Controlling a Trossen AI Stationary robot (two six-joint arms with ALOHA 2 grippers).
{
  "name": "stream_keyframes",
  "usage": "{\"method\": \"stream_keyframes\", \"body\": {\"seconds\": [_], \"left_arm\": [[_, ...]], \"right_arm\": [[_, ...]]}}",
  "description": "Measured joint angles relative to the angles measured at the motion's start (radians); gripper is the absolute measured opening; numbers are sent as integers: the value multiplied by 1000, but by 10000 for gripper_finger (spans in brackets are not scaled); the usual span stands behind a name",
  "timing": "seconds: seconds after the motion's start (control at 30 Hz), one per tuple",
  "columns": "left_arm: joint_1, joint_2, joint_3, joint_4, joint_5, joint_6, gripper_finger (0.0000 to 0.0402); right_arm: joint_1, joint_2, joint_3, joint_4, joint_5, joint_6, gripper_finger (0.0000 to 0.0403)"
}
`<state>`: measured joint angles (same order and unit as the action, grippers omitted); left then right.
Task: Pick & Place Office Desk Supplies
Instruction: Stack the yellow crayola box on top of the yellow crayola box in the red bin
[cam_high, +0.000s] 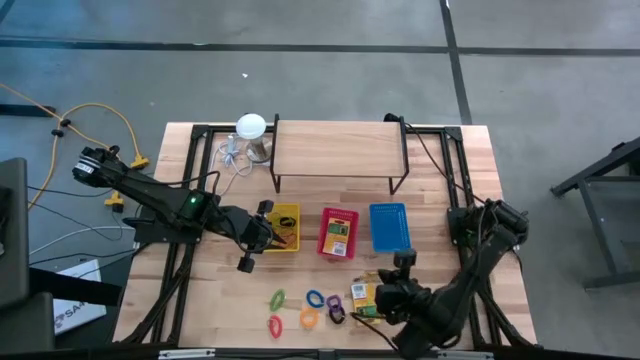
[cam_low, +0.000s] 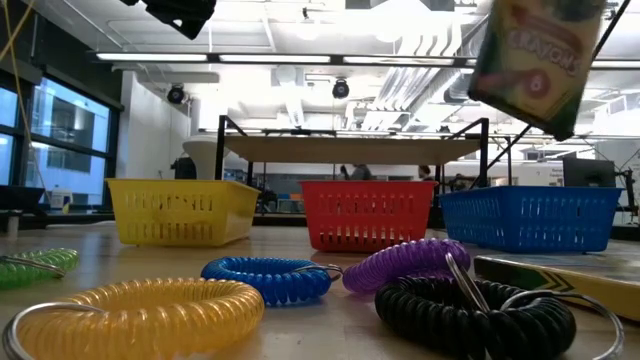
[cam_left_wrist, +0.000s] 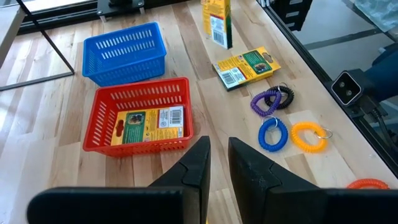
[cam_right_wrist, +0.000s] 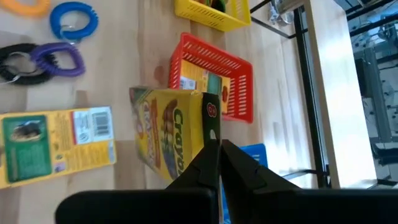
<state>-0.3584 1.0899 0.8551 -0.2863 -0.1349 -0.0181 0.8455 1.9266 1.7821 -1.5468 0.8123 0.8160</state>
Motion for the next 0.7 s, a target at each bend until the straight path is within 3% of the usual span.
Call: {"method": "stream_keyframes", "body": {"seconds": [0.7], "left_arm": [[0, 0, 0, 0, 0, 0, 54]], "right_arm": [[-291, 0, 0, 180, -2, -388, 2]]}}
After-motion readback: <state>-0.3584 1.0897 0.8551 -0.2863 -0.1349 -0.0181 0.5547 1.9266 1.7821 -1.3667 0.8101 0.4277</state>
